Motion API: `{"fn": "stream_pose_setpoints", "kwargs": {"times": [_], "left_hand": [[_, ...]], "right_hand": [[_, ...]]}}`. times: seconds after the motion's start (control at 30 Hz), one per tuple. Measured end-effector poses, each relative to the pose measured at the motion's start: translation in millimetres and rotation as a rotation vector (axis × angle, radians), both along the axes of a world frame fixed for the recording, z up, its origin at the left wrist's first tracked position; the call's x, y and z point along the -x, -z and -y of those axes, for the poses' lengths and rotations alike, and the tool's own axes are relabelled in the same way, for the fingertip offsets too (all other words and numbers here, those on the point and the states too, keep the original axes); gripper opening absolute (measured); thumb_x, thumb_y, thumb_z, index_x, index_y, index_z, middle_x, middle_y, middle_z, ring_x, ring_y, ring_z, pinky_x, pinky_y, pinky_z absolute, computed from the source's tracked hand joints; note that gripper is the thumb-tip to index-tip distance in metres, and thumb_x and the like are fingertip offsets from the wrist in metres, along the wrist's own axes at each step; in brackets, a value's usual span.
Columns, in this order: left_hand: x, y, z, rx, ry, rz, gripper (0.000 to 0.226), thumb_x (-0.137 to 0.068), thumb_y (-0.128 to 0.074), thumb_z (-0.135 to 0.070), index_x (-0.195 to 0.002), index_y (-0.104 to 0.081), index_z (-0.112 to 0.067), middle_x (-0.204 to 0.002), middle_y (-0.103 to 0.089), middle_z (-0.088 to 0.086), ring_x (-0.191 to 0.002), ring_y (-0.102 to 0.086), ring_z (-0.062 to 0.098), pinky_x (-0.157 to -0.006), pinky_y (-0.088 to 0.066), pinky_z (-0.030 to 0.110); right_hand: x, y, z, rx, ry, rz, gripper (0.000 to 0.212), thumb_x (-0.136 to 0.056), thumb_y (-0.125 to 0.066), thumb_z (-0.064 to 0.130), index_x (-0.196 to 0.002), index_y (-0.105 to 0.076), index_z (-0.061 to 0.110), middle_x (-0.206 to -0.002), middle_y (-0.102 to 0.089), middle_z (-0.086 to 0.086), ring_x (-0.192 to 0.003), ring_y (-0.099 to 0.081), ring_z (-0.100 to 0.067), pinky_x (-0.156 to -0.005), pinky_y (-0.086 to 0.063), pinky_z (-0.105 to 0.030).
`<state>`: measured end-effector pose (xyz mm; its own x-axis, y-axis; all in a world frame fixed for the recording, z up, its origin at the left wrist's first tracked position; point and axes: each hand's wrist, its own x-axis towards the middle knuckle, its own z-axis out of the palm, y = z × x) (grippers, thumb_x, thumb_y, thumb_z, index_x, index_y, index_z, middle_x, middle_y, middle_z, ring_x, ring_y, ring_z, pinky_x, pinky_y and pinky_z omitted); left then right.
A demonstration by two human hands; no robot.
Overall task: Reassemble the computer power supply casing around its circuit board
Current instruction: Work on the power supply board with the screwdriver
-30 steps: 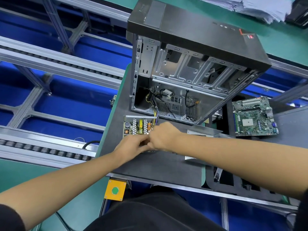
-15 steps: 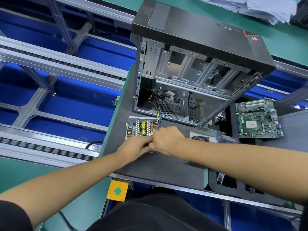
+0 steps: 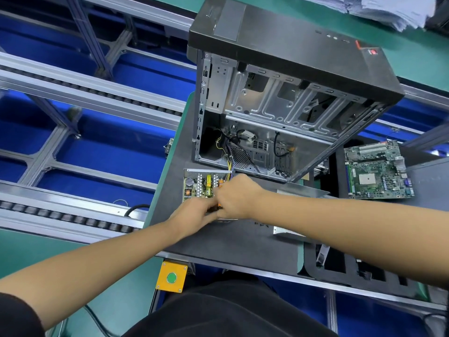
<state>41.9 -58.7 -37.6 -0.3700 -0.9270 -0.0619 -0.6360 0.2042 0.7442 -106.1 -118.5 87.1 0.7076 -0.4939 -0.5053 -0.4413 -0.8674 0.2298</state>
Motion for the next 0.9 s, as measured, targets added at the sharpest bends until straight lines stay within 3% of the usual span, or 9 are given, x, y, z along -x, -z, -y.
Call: {"fn": "stream_pose_setpoints", "kwargs": {"times": [0.07,0.1,0.17,0.27,0.4,0.5,0.6,0.67,0.9], "left_hand": [[0,-1,1,-0.049,0.012,-0.018,0.023,-0.094,-0.061,-0.056,-0.101,-0.069,-0.036,-0.078,-0.072,-0.014,-0.068,-0.064,0.001,-0.062,-0.050,0.025],[1,-2,1,-0.045,0.029,-0.011,0.022,-0.095,-0.060,-0.057,-0.105,-0.067,-0.039,-0.079,-0.071,-0.020,-0.070,-0.064,-0.004,-0.061,-0.046,0.018],[5,-5,1,-0.056,0.042,0.072,0.023,-0.097,-0.057,-0.055,-0.099,-0.063,-0.034,-0.075,-0.068,-0.015,-0.072,-0.066,0.004,-0.059,-0.041,0.025],[9,-7,2,-0.111,0.030,0.127,0.030,-0.099,-0.055,-0.053,-0.119,-0.051,-0.030,-0.095,-0.072,-0.003,-0.081,-0.068,0.023,-0.065,-0.049,0.037],[13,-16,3,-0.244,0.026,-0.016,0.049,-0.095,-0.064,-0.049,-0.138,-0.045,-0.033,-0.107,-0.071,-0.014,-0.094,-0.068,0.007,-0.085,-0.056,0.037],[24,-22,5,-0.183,-0.008,-0.049,0.044,-0.093,-0.068,-0.046,-0.130,-0.053,-0.028,-0.105,-0.066,-0.016,-0.098,-0.062,0.000,-0.088,-0.054,0.032],[50,-28,11,0.208,0.043,0.180,0.026,-0.092,-0.069,-0.047,-0.108,-0.061,-0.028,-0.100,-0.058,-0.012,-0.096,-0.049,0.014,-0.084,-0.042,0.035],[73,-31,22,0.338,0.121,0.303,0.022,-0.090,-0.071,-0.047,-0.102,-0.063,-0.029,-0.100,-0.056,-0.008,-0.097,-0.046,0.019,-0.083,-0.038,0.036],[141,-26,66,0.078,0.297,0.608,0.025,-0.091,-0.072,-0.040,-0.113,-0.064,-0.032,-0.118,-0.061,-0.004,-0.117,-0.048,0.022,-0.092,-0.034,0.036]], "right_hand": [[8,-3,9,0.055,-0.392,-0.004,0.029,-0.107,-0.031,0.037,-0.115,-0.048,0.015,-0.087,-0.068,-0.005,-0.066,-0.061,-0.025,-0.059,-0.037,-0.034],[10,-3,11,0.041,-0.445,-0.019,0.026,-0.108,-0.030,0.032,-0.119,-0.047,0.016,-0.088,-0.069,-0.005,-0.069,-0.062,-0.026,-0.062,-0.038,-0.035],[12,2,8,-0.035,-0.189,0.000,0.028,-0.106,-0.036,0.034,-0.117,-0.054,0.017,-0.089,-0.069,-0.006,-0.072,-0.062,-0.027,-0.060,-0.038,-0.035],[14,7,3,-0.113,0.341,0.054,0.028,-0.098,-0.044,0.035,-0.101,-0.063,0.014,-0.093,-0.067,-0.009,-0.080,-0.064,-0.029,-0.061,-0.044,-0.034],[39,2,7,-0.034,0.263,0.120,0.031,-0.099,-0.042,0.040,-0.098,-0.060,0.015,-0.087,-0.062,-0.006,-0.075,-0.060,-0.030,-0.056,-0.034,-0.032],[75,-7,20,-0.028,0.360,0.208,0.026,-0.095,-0.043,0.037,-0.084,-0.052,0.016,-0.066,-0.048,0.001,-0.063,-0.050,-0.027,-0.050,-0.027,-0.029],[118,-12,30,-0.033,0.475,0.249,0.024,-0.091,-0.045,0.037,-0.083,-0.058,0.019,-0.062,-0.048,0.004,-0.061,-0.052,-0.024,-0.050,-0.029,-0.028],[146,-12,33,-0.031,0.546,0.262,0.021,-0.089,-0.046,0.037,-0.085,-0.061,0.022,-0.065,-0.051,0.006,-0.063,-0.053,-0.022,-0.050,-0.026,-0.027],[206,-1,31,-0.042,0.737,0.329,0.012,-0.089,-0.047,0.036,-0.083,-0.052,0.028,-0.074,-0.056,0.003,-0.075,-0.058,-0.027,-0.058,-0.037,-0.032]]}}
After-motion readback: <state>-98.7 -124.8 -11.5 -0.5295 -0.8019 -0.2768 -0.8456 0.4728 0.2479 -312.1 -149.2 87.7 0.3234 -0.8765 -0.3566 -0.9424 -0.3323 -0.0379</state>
